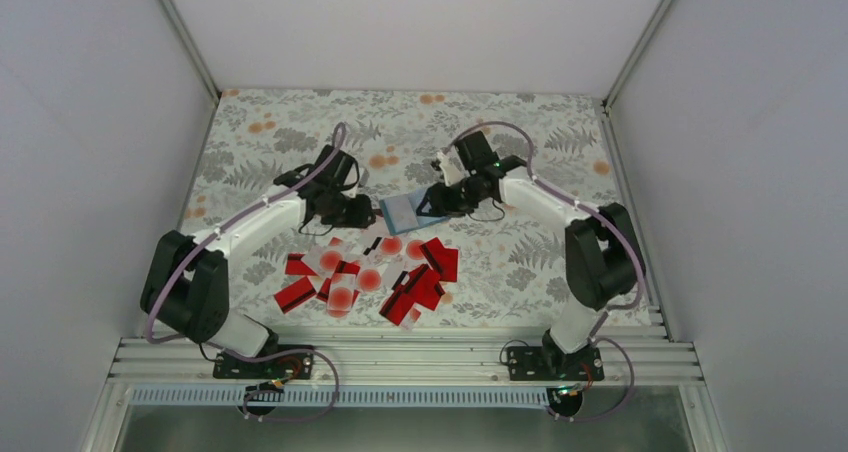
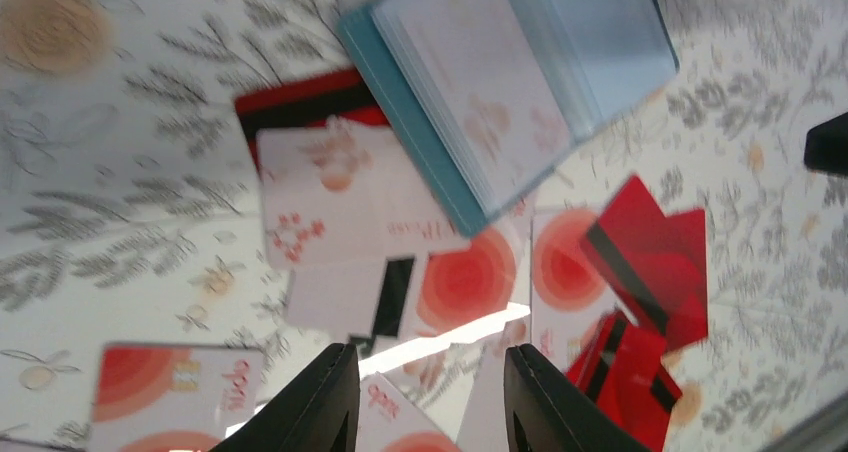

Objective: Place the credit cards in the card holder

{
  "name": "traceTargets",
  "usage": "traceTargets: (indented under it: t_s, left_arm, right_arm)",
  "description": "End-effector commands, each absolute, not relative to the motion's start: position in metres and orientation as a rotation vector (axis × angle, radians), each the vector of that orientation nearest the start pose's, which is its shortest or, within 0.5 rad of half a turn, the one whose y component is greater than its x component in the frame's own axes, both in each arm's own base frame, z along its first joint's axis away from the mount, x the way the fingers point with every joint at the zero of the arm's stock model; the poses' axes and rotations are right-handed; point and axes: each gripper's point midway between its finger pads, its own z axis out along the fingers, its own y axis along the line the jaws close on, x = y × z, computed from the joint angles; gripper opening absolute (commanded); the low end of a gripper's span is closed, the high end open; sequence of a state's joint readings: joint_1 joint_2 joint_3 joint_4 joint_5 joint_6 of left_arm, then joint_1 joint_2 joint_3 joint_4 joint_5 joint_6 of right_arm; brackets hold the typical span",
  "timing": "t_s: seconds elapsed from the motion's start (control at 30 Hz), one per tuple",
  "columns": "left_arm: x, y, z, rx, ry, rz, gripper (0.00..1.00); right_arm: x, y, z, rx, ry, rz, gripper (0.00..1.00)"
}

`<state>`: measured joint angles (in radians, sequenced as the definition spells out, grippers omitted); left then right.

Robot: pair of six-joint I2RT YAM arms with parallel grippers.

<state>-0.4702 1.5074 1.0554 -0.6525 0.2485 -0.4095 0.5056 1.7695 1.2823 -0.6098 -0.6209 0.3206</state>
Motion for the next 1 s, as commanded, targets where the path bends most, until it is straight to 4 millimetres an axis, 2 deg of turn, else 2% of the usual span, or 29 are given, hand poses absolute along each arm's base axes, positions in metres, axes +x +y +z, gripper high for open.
traceTargets:
  t_s: [0.0, 0.23, 0.37, 0.5, 0.57, 0.67, 0.83, 0.97]
  left_arm:
    - [0.267, -0.214, 0.104, 0.368, 2.771, -0.673, 0.39]
    - [0.214, -0.234, 0.095, 0.572, 2.799, -0.829, 0.41]
    - [0.195, -0.228, 0.094, 0.605, 2.826, -0.809, 0.41]
    - [0.175, -0.221, 0.093, 0.611, 2.853, -0.822, 0.41]
    - [0.168, -0.219, 0.092, 0.607, 2.863, -0.829, 0.39]
    - [0.16, -0.221, 0.093, 0.597, 2.863, -0.863, 0.37]
    - [0.158, -0.224, 0.091, 0.584, 2.868, -0.869, 0.33]
    - [0.155, -0.228, 0.081, 0.57, 2.9, -0.879, 0.31]
  right_arm:
    - [0.289, 0.262, 0.104, -0.413, 2.798, 0.973, 0.41]
    - [0.243, 0.253, 0.092, -0.369, 2.843, 1.119, 0.43]
    - [0.221, 0.252, 0.093, -0.418, 2.847, 1.173, 0.5]
    - [0.191, 0.263, 0.089, -0.448, 2.884, 1.269, 0.53]
    - [0.179, 0.267, 0.089, -0.422, 2.905, 1.331, 0.57]
    - [0.159, 0.277, 0.088, -0.312, 2.953, 1.471, 0.58]
    - [0.124, 0.286, 0.076, -0.086, 3.063, 1.444, 0.61]
    - [0.097, 0.302, 0.077, 0.043, 3.069, 1.529, 0.65]
